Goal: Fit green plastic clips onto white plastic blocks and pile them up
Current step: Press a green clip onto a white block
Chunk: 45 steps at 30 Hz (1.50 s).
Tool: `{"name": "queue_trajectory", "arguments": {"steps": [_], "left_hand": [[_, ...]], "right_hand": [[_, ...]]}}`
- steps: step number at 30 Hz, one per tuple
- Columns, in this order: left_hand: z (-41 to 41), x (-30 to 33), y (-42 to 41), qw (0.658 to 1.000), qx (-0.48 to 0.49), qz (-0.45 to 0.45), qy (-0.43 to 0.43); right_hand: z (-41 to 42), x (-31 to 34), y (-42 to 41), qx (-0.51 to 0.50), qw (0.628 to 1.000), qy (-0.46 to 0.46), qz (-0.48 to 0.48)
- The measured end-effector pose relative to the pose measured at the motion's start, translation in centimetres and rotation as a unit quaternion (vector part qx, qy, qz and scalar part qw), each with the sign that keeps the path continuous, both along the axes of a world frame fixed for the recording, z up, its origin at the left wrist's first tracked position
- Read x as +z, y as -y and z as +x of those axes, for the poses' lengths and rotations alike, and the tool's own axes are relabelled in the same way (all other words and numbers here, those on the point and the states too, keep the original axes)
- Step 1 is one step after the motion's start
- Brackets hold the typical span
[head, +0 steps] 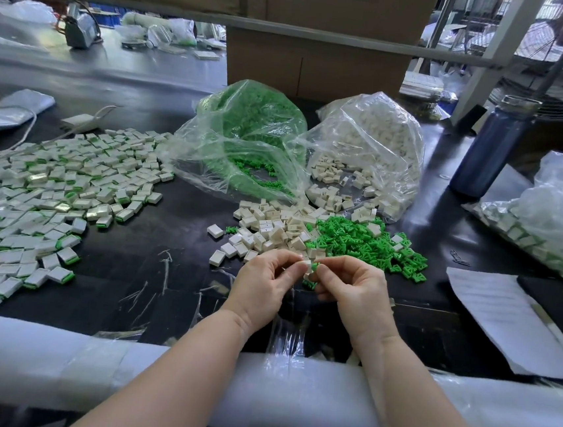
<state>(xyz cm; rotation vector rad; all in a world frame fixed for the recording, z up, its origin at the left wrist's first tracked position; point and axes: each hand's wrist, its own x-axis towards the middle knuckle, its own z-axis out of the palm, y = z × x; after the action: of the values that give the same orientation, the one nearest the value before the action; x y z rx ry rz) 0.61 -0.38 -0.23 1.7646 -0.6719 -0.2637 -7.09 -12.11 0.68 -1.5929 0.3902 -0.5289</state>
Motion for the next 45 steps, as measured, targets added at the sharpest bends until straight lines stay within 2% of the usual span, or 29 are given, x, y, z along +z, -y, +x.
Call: {"name": "queue_trajectory", "arguments": {"steps": [4,13,19,33,37,40,45], "left_hand": [[-0.2,0.2,-0.1,0.999,-0.022,-0.002,-0.028],[0.0,-0.1,-0.1,0.998,-0.030,0.063,-0.008],[-0.3,0.0,0.1,0.999,-0.023,0.043,-0.002],[-0.5,0.5,0.0,0.999,-0.001,-0.015,-0.047],[-0.4,0.7,-0.1,0.997,-0.021,-0.044,-0.052],[-0.5,1.0,-0.2,0.998,-0.031,-0.040,-0.024],[-0.6,1.0,-0.1,0.997,-0.053,-0.041,-0.027]], "right_hand": [[0.1,0.0,-0.1,-0.012,1.000,-0.011,-0.004],[0.2,-0.3,-0.3,0.012,0.998,-0.050,-0.045],[0.1,-0.2,0.0,-0.012,1.000,-0.005,-0.013],[0.1,0.0,-0.3,0.026,0.999,0.020,-0.035],[0.2,-0.2,-0.3,0.043,0.998,-0.007,-0.035],[0.1,-0.2,-0.4,0.077,0.995,-0.034,-0.053],[0.0,0.1,-0.3,0.101,0.994,-0.034,0.001]]}}
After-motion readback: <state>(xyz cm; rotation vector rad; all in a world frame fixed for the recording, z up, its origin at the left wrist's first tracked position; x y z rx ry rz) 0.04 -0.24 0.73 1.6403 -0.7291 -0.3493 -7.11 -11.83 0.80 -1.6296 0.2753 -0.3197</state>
